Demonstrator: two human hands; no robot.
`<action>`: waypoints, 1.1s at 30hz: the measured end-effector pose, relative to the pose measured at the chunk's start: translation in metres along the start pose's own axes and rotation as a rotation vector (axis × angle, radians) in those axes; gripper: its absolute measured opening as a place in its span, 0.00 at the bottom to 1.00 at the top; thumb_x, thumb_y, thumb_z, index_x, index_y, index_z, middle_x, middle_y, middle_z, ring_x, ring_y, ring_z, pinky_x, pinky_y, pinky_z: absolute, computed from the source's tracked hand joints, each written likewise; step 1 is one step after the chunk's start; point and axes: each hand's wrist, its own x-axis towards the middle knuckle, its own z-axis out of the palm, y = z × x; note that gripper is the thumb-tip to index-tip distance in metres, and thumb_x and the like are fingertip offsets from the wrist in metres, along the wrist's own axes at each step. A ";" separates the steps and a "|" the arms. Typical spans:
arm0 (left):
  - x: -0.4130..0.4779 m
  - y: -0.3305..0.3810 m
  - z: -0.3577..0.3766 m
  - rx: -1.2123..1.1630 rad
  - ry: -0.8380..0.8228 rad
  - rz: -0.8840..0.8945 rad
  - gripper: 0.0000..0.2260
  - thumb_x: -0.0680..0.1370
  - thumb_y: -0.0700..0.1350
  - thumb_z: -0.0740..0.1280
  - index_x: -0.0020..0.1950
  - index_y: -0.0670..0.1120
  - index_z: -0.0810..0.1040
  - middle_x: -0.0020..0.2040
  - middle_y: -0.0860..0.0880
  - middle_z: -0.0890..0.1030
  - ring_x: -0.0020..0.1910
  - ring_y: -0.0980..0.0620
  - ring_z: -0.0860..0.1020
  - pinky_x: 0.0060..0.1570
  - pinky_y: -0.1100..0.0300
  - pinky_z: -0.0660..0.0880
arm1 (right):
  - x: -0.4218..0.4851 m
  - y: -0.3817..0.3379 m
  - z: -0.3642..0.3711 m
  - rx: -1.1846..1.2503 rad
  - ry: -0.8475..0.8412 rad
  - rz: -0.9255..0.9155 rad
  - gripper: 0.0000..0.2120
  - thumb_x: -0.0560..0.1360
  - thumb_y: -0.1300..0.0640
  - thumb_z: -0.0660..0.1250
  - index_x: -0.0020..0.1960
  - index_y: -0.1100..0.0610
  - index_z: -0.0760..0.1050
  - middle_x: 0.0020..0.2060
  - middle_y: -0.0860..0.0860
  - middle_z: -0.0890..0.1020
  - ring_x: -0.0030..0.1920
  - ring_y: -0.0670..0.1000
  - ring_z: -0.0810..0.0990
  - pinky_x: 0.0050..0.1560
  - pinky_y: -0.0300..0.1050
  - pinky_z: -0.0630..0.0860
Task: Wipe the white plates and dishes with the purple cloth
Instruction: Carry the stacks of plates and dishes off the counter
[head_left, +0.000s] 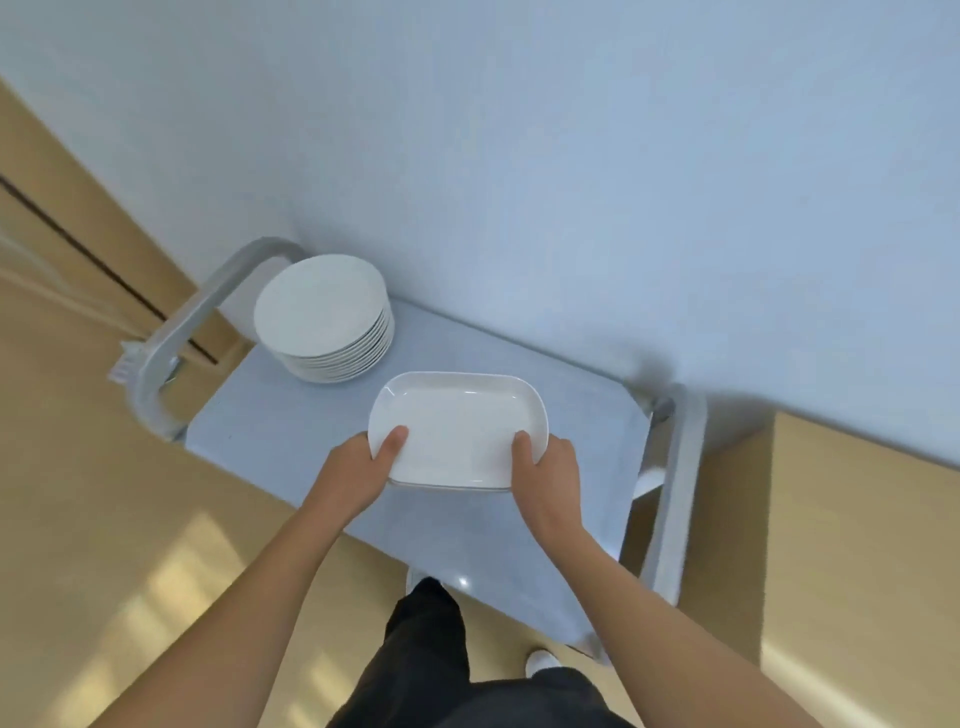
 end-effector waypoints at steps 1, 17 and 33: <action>0.020 0.000 -0.003 0.015 -0.026 0.029 0.23 0.80 0.63 0.57 0.48 0.45 0.78 0.39 0.50 0.80 0.41 0.48 0.78 0.35 0.58 0.69 | 0.008 -0.002 0.008 -0.001 0.038 0.031 0.17 0.81 0.44 0.56 0.45 0.57 0.72 0.46 0.54 0.74 0.34 0.47 0.73 0.30 0.35 0.65; 0.199 -0.011 0.001 0.006 -0.256 0.122 0.24 0.81 0.63 0.58 0.56 0.43 0.78 0.43 0.47 0.81 0.44 0.45 0.78 0.37 0.56 0.68 | 0.088 -0.031 0.086 0.048 0.275 0.350 0.16 0.79 0.44 0.58 0.46 0.57 0.71 0.48 0.57 0.77 0.37 0.52 0.74 0.37 0.44 0.69; 0.227 -0.022 0.023 -0.081 -0.253 0.073 0.24 0.81 0.61 0.59 0.51 0.40 0.79 0.41 0.45 0.82 0.44 0.41 0.80 0.40 0.56 0.69 | 0.117 -0.033 0.096 0.014 0.255 0.399 0.13 0.82 0.47 0.58 0.50 0.57 0.71 0.53 0.56 0.74 0.40 0.46 0.74 0.38 0.44 0.68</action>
